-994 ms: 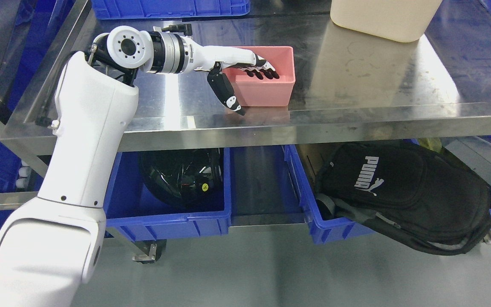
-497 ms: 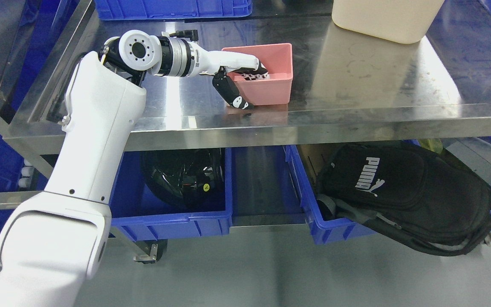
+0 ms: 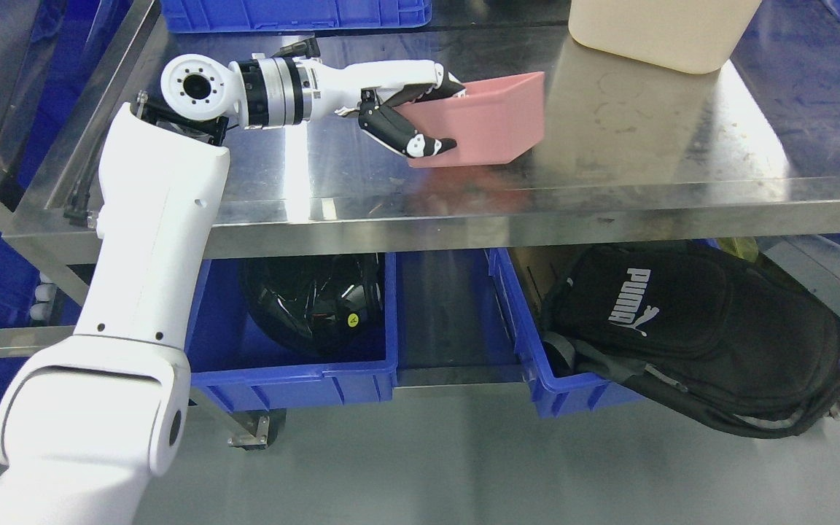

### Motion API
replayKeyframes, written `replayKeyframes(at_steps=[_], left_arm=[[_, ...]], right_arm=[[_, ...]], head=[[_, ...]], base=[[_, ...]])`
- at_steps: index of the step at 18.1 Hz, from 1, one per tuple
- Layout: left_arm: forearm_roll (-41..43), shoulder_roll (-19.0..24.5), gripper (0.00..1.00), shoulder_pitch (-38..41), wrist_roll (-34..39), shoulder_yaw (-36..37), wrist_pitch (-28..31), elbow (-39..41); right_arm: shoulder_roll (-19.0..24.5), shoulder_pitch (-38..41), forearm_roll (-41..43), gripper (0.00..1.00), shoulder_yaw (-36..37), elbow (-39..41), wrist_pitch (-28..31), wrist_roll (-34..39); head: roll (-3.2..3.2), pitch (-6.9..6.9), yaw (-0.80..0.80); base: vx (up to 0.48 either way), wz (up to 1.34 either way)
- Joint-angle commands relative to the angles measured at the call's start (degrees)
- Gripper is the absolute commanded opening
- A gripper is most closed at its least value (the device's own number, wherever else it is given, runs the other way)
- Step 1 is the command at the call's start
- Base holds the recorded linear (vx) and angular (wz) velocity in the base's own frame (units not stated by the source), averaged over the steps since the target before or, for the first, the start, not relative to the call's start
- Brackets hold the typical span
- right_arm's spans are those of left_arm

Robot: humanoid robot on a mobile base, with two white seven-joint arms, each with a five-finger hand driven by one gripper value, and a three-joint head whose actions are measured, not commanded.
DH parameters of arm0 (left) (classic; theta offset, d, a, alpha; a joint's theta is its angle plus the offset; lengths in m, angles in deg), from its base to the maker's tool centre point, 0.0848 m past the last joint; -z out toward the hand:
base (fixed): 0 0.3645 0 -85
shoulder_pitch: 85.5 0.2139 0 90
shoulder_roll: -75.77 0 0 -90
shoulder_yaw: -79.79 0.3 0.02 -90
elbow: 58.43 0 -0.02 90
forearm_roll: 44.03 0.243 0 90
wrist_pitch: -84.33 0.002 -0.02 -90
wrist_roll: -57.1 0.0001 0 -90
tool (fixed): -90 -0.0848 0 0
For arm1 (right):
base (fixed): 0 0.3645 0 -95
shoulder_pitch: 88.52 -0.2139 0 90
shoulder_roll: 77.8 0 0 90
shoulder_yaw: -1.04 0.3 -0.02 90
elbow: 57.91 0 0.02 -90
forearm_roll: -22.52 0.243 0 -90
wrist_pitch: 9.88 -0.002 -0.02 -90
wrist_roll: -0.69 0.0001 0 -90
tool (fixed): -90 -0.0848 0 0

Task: Place storage box into left shelf container
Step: 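Lift the pink box up off the cart with the left hand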

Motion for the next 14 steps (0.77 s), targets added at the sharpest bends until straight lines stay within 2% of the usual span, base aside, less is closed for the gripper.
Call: replayKeyframes(at_steps=[1, 3, 7, 10, 14], left_arm=[[-26.5, 0.6, 0.0, 4.0, 1.5, -11.3, -0.2, 1.3], [-34.5, 0.6, 0.0, 9.0, 3.8, -11.0, -0.2, 7.9], [-42.3, 0.6, 0.01, 20.9, 11.5, -9.1, -1.5, 23.8], [-42.9, 0.6, 0.01, 29.0, 19.2, -5.1, -6.1, 32.5], [-42.8, 0.6, 0.01, 41.0, 29.5, 6.8, -13.6, 40.4]], right_arm=[[-1.0, 0.5, -0.1, 1.0, 0.3, 1.0, 0.0, 0.0], [-1.0, 0.5, -0.1, 1.0, 0.3, 1.0, 0.0, 0.0], [-1.0, 0.5, -0.1, 1.0, 0.3, 1.0, 0.0, 0.0], [-1.0, 0.5, -0.1, 1.0, 0.3, 1.0, 0.0, 0.0], [-1.0, 0.6, -0.1, 1.0, 0.3, 1.0, 0.0, 0.0]], head=[[0.0, 0.0, 0.0], [0.0, 0.0, 0.0], [0.0, 0.0, 0.0], [0.0, 0.0, 0.0], [0.0, 0.0, 0.0]], base=[[0.0, 0.0], [-0.005, -0.02], [0.0, 0.0], [0.005, 0.02], [0.038, 0.3]])
